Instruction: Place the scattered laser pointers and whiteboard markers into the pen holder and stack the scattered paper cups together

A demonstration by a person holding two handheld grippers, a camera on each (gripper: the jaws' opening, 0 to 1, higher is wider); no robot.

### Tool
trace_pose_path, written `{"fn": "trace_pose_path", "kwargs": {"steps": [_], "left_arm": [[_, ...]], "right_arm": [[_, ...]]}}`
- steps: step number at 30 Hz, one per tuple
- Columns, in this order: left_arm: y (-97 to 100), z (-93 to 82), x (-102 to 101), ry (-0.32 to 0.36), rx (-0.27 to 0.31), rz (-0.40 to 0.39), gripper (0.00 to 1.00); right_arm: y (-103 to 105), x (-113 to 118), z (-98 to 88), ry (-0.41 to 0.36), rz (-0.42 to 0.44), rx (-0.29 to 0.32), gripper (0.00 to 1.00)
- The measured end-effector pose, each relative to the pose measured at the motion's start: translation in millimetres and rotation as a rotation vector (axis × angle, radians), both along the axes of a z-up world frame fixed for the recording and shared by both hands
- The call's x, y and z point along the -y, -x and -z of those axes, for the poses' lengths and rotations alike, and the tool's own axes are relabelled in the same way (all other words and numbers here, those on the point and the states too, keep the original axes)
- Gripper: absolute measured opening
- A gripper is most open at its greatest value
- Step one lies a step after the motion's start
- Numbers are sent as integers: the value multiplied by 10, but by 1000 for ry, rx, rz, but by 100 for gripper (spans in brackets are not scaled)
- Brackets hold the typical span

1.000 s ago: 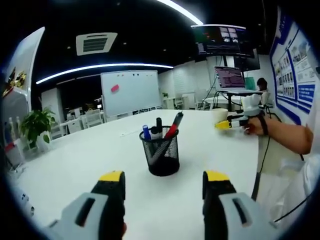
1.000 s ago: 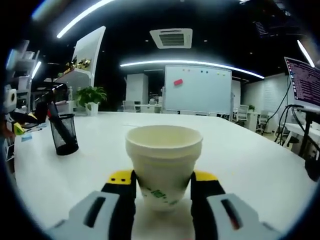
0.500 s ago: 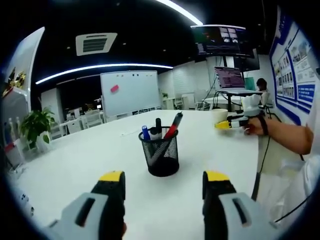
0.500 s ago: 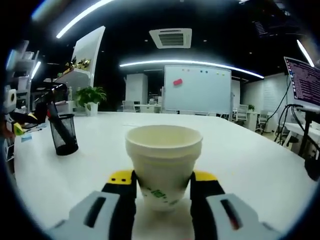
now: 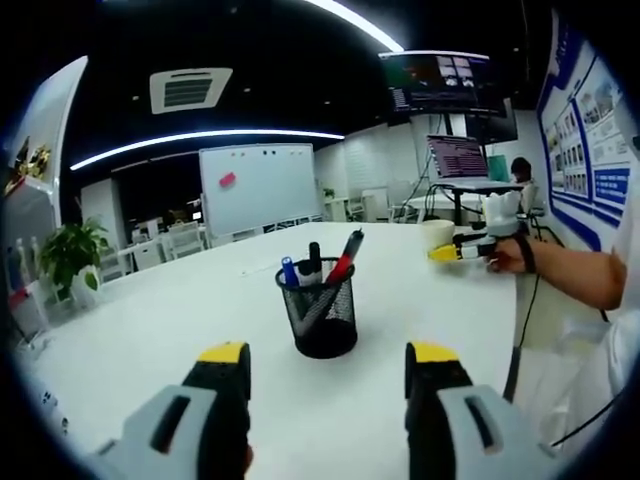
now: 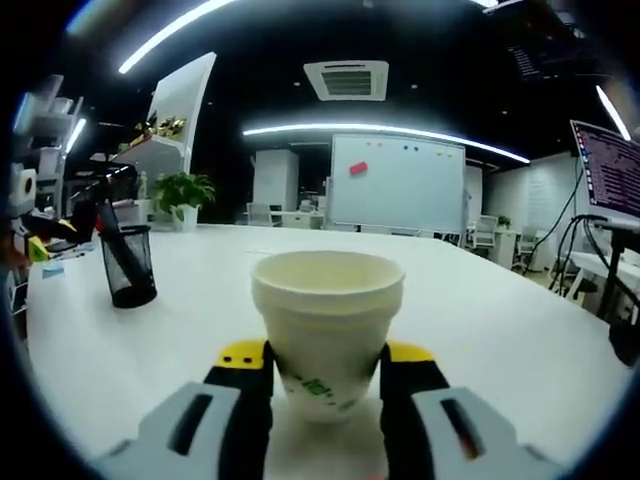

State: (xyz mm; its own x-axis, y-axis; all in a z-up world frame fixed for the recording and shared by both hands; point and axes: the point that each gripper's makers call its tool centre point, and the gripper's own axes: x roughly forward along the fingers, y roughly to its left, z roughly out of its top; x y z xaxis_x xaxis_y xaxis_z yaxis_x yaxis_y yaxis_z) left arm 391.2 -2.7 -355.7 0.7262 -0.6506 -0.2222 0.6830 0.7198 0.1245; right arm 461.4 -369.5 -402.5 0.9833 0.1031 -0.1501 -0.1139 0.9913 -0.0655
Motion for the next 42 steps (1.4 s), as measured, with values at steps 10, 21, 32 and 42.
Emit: {"fn": "trace_pose_path", "kwargs": {"steps": [10, 21, 32, 42], "left_arm": [[-8, -7, -13, -3, 4, 0, 63], [-11, -17, -4, -8, 6, 5, 63], [-6, 4, -5, -11, 2, 7, 63], [-6, 16, -14, -10, -1, 6, 63]], "right_arm": [[-1, 5, -56, -5, 10, 14, 42], [9, 7, -157, -16, 14, 34, 42], [-2, -44, -224, -23, 6, 45, 42], [-16, -79, -289, -23, 5, 57, 42]]}}
